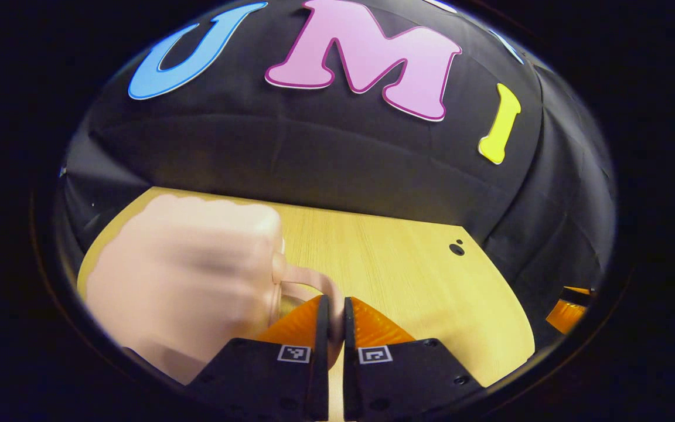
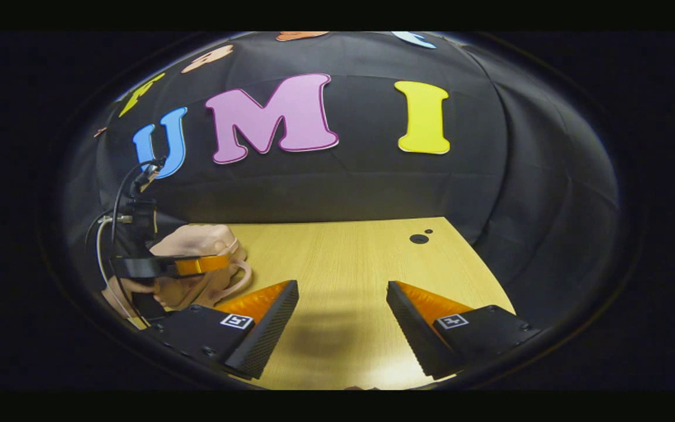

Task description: First open the suitcase, pack the skin care products into it, and then close the suitcase.

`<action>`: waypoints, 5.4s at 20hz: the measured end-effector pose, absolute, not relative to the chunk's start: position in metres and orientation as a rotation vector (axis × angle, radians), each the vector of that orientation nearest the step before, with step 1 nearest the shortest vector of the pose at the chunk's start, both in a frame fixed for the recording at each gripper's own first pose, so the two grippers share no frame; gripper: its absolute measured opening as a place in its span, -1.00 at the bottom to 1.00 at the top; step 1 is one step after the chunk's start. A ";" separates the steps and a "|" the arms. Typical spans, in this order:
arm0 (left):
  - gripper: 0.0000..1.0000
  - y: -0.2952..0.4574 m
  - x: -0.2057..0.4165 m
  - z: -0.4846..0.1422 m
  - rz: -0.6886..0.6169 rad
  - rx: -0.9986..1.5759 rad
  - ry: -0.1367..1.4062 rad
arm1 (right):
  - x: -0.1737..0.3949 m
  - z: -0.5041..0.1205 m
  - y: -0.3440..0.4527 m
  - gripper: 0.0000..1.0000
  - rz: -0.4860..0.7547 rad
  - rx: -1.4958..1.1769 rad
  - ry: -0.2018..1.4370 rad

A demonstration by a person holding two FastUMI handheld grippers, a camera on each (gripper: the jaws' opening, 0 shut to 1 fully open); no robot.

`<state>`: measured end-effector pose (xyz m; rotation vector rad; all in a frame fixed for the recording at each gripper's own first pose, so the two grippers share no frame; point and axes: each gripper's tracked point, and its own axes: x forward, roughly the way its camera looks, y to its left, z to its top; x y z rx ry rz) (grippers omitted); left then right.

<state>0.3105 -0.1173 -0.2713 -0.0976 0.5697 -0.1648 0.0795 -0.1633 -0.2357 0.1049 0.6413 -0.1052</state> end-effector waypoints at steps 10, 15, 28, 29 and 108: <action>0.91 -0.099 0.204 -0.120 -0.129 -0.038 0.277 | 0.071 -0.172 -0.118 0.76 -0.049 0.164 0.517; 0.93 -0.068 0.102 -0.060 -0.062 0.004 0.176 | 0.055 -0.116 -0.093 0.93 -0.007 0.135 0.424; 0.92 -0.015 -0.007 -0.017 0.067 -0.040 0.082 | -0.014 -0.032 -0.027 0.93 0.106 0.128 0.266; 0.92 -0.011 -0.007 -0.017 0.079 -0.039 0.085 | -0.014 -0.029 -0.023 0.93 0.118 0.120 0.254; 0.92 -0.019 0.000 -0.022 -0.104 -0.058 0.063 | -0.042 -0.021 -0.039 0.92 -0.041 0.056 0.192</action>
